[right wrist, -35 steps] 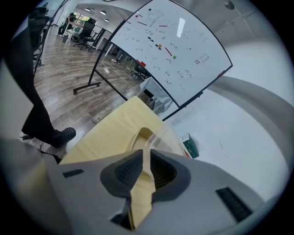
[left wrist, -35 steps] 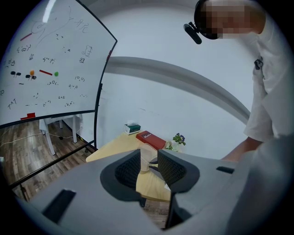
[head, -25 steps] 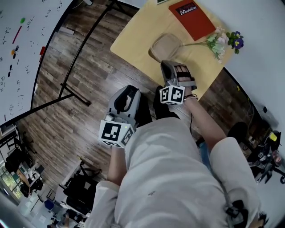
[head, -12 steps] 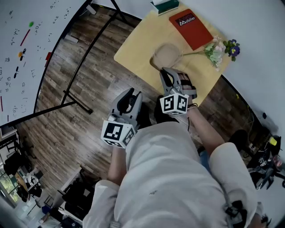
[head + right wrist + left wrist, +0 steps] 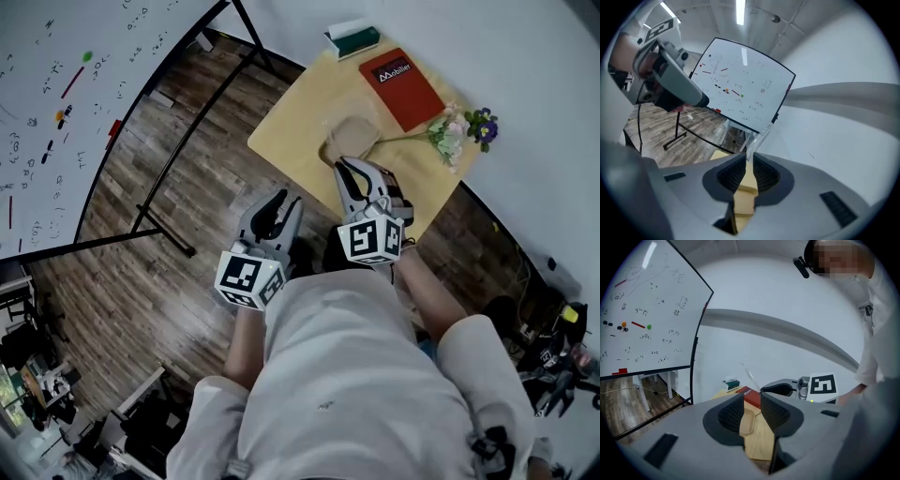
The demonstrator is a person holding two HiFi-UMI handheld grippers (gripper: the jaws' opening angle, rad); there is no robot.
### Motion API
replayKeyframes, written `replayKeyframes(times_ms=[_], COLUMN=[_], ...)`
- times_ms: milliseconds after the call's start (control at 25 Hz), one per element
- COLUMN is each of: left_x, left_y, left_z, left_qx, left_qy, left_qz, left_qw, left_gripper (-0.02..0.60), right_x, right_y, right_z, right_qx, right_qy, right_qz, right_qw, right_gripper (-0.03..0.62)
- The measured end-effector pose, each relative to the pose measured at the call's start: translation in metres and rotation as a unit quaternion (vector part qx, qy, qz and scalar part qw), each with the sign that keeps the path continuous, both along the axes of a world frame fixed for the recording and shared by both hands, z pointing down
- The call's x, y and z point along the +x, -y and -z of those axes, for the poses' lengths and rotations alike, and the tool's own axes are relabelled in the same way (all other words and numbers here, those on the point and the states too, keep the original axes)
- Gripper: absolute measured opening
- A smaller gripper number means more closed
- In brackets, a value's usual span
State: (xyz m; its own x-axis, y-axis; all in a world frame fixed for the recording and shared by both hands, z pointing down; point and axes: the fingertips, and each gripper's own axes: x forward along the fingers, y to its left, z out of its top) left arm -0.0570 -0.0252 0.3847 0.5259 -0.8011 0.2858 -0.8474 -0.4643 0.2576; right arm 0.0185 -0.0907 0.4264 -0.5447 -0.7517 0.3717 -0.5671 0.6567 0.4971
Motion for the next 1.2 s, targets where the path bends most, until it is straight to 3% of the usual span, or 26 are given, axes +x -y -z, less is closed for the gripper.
replayKeyframes(times_ms=[360,720,1200], left_x=[0.0,0.002,0.002], left_y=[0.016,0.024,0.015], left_z=[0.034,0.06,0.054], left_qx=[0.046,0.075,0.067], left_qy=[0.0,-0.005,-0.012], left_qz=[0.01,0.015,0.02], left_qw=[0.9989,0.9971,0.9975], left_gripper=[0.11,0.109,0.083], right_x=[-0.003,0.002,0.008], right_y=[0.0,-0.008,-0.027], right_z=[0.061,0.105,0.106], right_qx=[-0.029,-0.083,-0.132], right_qy=[0.106,0.227,0.281], right_qz=[0.012,0.021,0.028], right_qw=[0.994,0.97,0.95], right_gripper=[0.051,0.051,0.051])
